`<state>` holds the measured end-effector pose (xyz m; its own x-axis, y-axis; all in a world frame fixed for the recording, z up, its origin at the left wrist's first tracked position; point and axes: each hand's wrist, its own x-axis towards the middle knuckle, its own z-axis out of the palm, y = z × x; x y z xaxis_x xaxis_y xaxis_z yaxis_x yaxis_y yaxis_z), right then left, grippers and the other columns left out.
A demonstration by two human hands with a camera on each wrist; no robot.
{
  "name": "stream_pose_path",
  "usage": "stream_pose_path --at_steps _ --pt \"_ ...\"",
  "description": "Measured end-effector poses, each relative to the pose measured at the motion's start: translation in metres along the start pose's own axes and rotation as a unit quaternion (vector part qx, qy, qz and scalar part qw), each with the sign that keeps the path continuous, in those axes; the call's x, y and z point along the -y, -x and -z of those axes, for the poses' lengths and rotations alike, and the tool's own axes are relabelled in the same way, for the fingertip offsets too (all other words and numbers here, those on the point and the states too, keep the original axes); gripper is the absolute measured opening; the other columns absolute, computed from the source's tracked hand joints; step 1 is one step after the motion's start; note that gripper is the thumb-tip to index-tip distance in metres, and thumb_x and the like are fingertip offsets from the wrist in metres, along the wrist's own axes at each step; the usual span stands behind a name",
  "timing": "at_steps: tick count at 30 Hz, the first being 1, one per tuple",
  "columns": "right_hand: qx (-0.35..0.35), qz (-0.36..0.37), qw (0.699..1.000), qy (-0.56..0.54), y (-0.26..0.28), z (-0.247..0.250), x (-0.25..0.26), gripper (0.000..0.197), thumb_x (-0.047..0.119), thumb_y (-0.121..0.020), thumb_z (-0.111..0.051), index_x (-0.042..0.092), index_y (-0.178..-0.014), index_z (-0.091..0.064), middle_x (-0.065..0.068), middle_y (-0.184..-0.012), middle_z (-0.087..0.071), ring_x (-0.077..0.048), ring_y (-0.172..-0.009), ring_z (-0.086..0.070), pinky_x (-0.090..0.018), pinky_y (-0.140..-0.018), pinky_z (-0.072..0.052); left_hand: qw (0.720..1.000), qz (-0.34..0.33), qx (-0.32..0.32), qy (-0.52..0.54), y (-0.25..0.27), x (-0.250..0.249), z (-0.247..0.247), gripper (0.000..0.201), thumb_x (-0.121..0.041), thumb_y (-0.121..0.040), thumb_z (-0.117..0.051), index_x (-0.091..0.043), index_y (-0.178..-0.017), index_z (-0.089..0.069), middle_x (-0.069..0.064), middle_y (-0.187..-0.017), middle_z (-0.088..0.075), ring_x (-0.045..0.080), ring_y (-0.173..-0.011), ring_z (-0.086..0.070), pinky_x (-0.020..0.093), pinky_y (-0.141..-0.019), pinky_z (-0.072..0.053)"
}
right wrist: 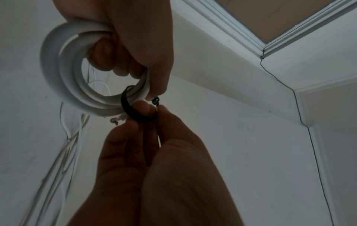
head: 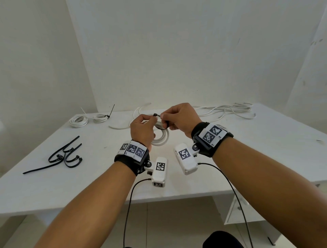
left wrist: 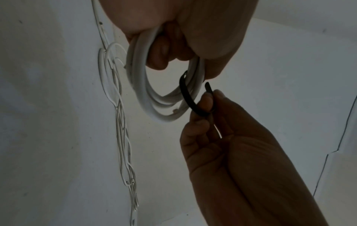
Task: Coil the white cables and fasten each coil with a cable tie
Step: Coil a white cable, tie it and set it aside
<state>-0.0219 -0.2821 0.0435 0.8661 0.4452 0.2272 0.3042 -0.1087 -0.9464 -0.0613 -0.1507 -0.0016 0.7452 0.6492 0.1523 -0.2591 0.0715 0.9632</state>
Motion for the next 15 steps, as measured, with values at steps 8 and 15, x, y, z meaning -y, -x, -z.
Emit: stream_pose_path --at_steps 8,15 --pt "0.001 0.009 0.999 0.034 -0.0005 -0.001 -0.0026 0.015 0.012 -0.085 -0.071 0.001 -0.075 -0.075 -0.018 -0.069 -0.071 -0.023 -0.059 -0.058 -0.033 -0.064 -0.05 0.999 -0.016 0.005 -0.03 0.0044 0.004 -0.0001 0.019 -0.012 -0.083 -0.068 -0.019 -0.067 -0.061 0.006 -0.065 -0.062 0.02 -0.055 -0.049 0.024 -0.045 -0.037" --pt "-0.02 0.009 0.998 0.06 -0.0001 -0.0014 -0.006 0.016 0.013 -0.081 -0.069 0.003 -0.07 -0.075 -0.012 -0.066 -0.072 -0.02 -0.058 -0.06 -0.036 -0.066 -0.053 1.0 -0.003 0.001 -0.022 0.0066 0.0032 -0.0018 0.019 -0.012 -0.083 -0.067 -0.019 -0.067 -0.061 0.002 -0.062 -0.061 0.016 -0.052 -0.048 0.025 -0.046 -0.038"
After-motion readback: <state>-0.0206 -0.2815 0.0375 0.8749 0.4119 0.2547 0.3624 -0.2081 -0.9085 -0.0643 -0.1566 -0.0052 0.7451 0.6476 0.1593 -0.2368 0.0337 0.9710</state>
